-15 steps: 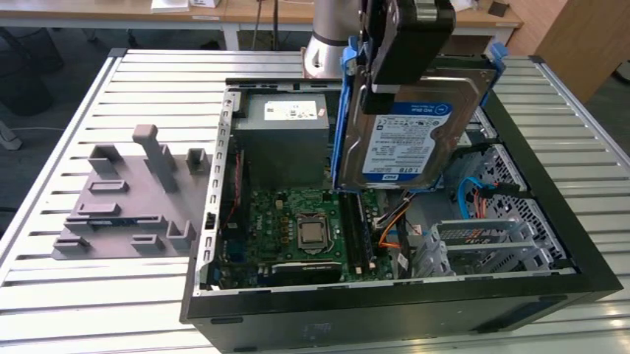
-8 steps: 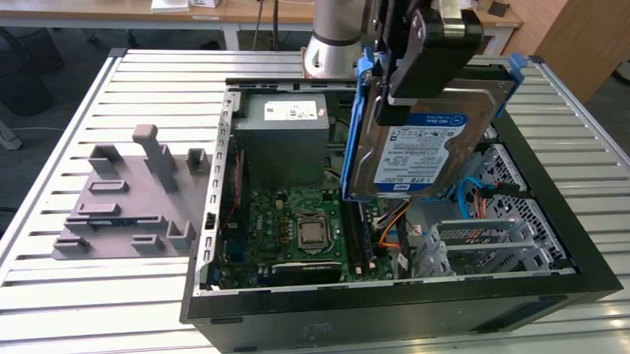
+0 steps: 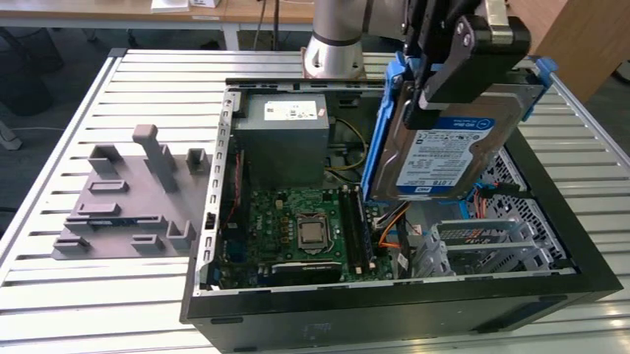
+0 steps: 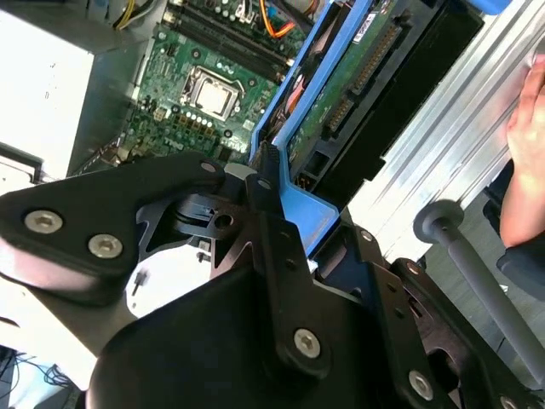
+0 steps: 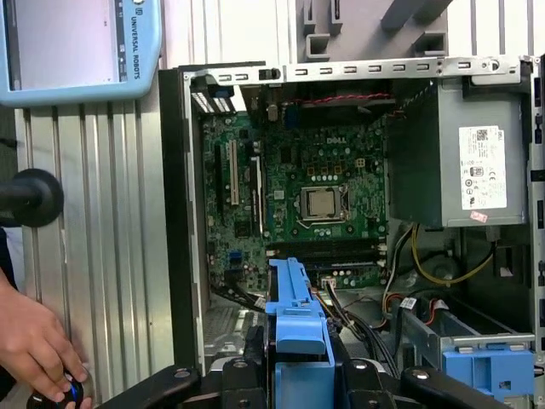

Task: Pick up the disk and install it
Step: 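Insert the disk into the insertion slot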

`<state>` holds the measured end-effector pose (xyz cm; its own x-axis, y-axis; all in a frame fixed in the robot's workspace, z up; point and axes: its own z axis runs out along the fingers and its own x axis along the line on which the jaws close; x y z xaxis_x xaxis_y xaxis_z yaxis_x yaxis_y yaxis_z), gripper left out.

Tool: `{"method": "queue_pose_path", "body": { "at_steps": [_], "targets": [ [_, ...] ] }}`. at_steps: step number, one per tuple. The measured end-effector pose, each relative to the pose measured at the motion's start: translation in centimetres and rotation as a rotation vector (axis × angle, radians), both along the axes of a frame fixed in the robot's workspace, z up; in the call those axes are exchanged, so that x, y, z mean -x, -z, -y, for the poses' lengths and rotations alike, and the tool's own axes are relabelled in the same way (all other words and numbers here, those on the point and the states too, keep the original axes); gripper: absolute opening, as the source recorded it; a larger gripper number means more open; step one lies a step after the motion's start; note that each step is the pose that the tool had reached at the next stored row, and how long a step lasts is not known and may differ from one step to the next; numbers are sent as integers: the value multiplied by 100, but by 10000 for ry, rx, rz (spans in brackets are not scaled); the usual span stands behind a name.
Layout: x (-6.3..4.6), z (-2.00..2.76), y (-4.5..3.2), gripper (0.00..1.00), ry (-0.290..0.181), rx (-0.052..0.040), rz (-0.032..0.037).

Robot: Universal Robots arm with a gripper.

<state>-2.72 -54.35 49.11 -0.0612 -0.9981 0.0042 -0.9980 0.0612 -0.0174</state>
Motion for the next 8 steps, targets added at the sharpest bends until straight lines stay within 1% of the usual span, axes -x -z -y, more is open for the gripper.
{"method": "queue_pose_path", "body": {
  "at_steps": [3,6,8],
  "targets": [
    [-81,3,7,37,1,-2,1],
    [-104,6,23,37,0,0,0],
    [-106,20,39,37,1,1,0]
  ]
}}
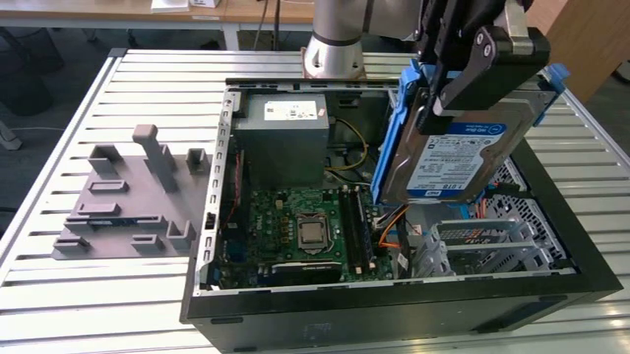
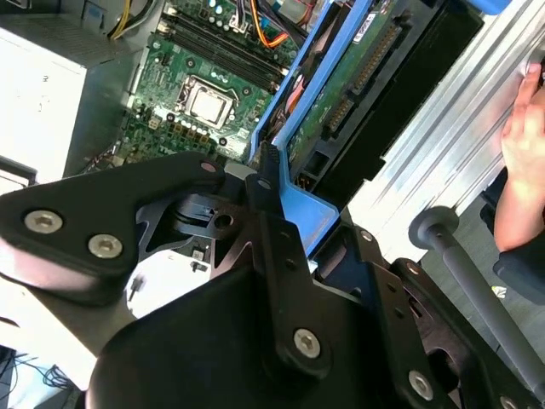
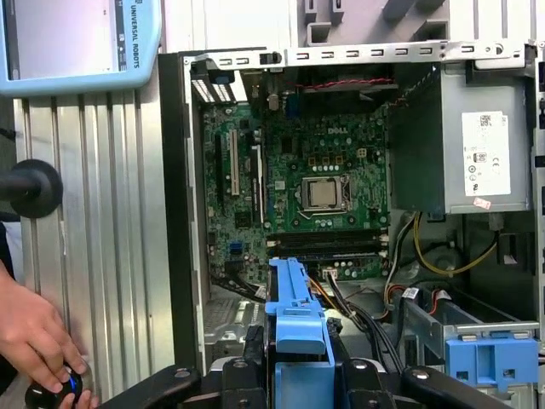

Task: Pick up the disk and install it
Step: 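Insert the disk into the insertion slot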

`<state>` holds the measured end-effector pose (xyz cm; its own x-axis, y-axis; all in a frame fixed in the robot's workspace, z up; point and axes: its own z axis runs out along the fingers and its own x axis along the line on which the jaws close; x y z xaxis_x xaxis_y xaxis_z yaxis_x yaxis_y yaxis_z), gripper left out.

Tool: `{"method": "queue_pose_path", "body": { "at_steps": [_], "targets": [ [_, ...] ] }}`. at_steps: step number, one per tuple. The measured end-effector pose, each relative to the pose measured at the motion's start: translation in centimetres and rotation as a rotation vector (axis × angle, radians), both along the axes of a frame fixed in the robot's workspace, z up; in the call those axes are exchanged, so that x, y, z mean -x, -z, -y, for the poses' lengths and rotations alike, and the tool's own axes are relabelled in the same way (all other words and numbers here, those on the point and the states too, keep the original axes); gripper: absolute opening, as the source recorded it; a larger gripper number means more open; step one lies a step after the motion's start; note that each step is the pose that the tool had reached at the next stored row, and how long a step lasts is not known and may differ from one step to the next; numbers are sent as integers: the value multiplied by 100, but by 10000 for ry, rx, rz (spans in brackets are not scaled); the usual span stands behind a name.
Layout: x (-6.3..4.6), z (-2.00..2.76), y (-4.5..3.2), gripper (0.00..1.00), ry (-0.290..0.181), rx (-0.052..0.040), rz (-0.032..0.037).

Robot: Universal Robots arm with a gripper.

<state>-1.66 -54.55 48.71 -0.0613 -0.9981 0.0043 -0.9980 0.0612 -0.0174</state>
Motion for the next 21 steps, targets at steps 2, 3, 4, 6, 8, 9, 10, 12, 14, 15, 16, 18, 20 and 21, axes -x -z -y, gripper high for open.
{"method": "queue_pose_path", "body": {
  "at_steps": [2,3,4,6,8,9,10,12,14,15,16,18,20,21],
  "targets": [
    [-1,23,17,37,1,-1,0],
    [-2,39,24,37,0,-2,1],
    [-2,53,30,37,0,-2,1],
    [-6,77,35,37,0,-1,1],
    [-11,99,39,37,0,-1,1],
    [-17,112,42,37,0,-2,1],
    [-28,124,44,37,0,-1,1],
    [-57,145,50,37,0,-2,0],
    [-102,162,56,37,0,-2,1],
    [-127,168,59,37,0,-1,0],
    [-152,174,62,37,0,-1,1],
    [-202,186,70,37,0,-2,1],
    [-245,196,80,37,0,-3,1],
    [-262,200,84,37,0,-2,1]
  ]
}}
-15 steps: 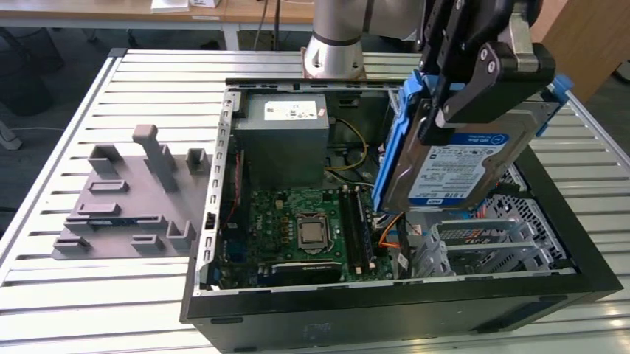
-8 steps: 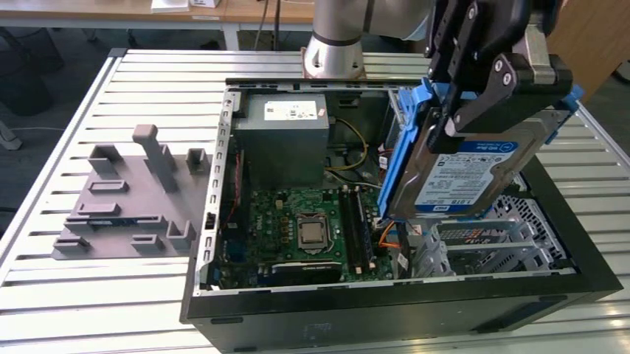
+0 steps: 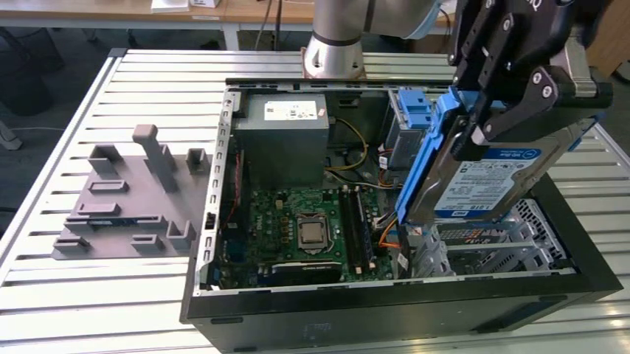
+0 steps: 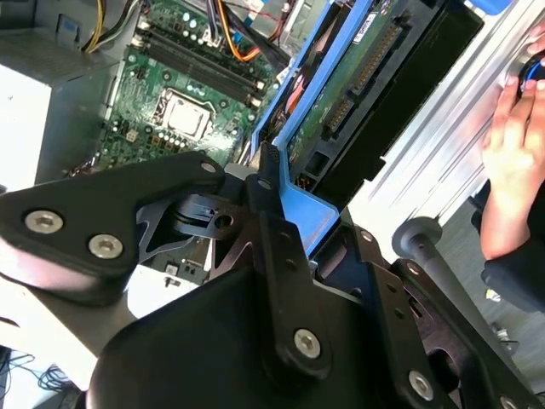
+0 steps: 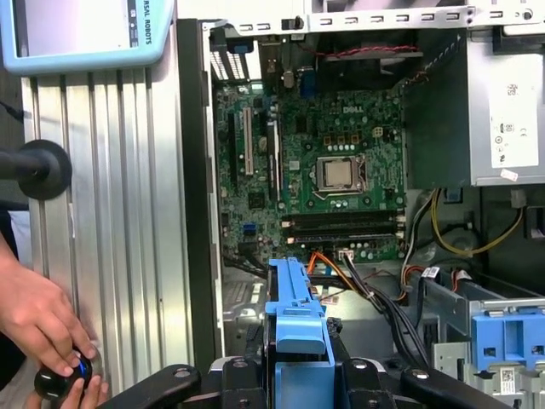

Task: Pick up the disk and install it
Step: 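Insert the disk into the insertion slot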

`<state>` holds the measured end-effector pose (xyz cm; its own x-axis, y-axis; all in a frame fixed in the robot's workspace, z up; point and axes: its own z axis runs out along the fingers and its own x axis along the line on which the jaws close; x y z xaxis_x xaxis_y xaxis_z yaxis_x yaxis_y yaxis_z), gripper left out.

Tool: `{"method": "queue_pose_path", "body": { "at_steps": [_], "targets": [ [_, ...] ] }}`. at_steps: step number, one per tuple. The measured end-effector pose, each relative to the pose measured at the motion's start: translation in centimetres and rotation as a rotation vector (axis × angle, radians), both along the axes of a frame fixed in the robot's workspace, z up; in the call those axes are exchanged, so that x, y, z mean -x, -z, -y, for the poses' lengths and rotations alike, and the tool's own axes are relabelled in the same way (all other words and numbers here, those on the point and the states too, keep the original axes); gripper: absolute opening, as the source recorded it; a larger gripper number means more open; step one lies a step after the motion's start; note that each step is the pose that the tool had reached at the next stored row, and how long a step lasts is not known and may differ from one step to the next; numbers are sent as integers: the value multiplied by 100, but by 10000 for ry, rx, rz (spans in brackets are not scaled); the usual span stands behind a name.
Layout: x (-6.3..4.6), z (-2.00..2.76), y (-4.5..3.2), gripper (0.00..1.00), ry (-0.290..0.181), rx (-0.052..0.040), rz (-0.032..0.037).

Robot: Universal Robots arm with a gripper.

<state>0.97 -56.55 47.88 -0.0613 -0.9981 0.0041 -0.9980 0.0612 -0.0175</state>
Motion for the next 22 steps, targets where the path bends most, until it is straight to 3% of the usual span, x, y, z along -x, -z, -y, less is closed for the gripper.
{"method": "queue_pose_path", "body": {
  "at_steps": [22],
  "targets": [
    [-133,37,117,37,0,1,-1]
  ]
}}
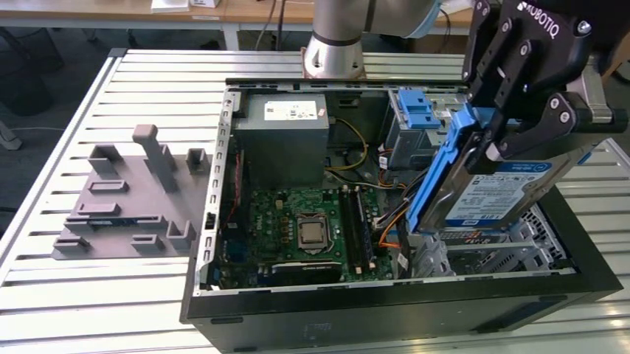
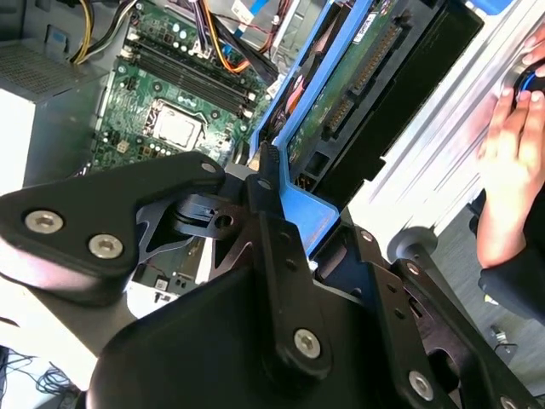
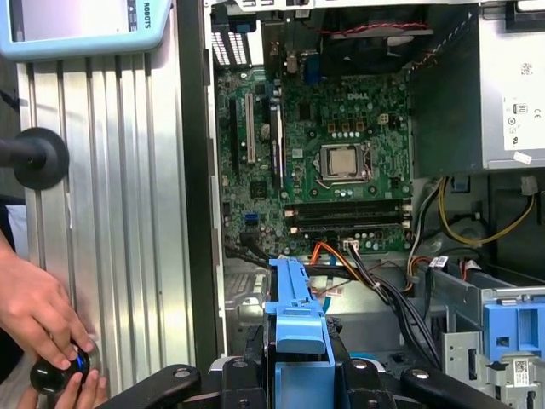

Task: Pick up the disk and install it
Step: 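Insert the disk into the insertion slot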

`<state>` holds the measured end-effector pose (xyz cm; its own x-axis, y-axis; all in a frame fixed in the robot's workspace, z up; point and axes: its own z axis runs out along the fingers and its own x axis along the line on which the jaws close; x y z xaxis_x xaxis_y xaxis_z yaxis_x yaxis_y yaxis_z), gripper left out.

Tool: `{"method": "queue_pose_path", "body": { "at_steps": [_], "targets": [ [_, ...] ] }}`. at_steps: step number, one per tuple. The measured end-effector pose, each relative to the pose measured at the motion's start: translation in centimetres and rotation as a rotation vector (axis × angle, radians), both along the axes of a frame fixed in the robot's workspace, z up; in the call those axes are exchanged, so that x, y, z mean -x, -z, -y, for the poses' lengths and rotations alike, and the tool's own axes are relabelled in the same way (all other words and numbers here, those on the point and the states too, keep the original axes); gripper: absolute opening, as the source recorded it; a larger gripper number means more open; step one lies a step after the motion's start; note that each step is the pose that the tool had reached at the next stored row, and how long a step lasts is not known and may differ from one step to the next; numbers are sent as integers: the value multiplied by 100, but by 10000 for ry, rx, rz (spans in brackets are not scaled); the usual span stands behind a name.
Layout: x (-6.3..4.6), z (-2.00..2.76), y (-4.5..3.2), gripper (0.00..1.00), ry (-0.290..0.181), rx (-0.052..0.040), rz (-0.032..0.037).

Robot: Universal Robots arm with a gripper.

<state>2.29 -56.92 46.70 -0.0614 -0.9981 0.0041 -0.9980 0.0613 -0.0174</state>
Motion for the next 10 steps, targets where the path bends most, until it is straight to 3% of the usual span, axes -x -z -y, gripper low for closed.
{"method": "queue_pose_path", "body": {
  "at_steps": [10],
  "targets": [
    [-66,3,41,37,-1,0,0]
  ]
}}
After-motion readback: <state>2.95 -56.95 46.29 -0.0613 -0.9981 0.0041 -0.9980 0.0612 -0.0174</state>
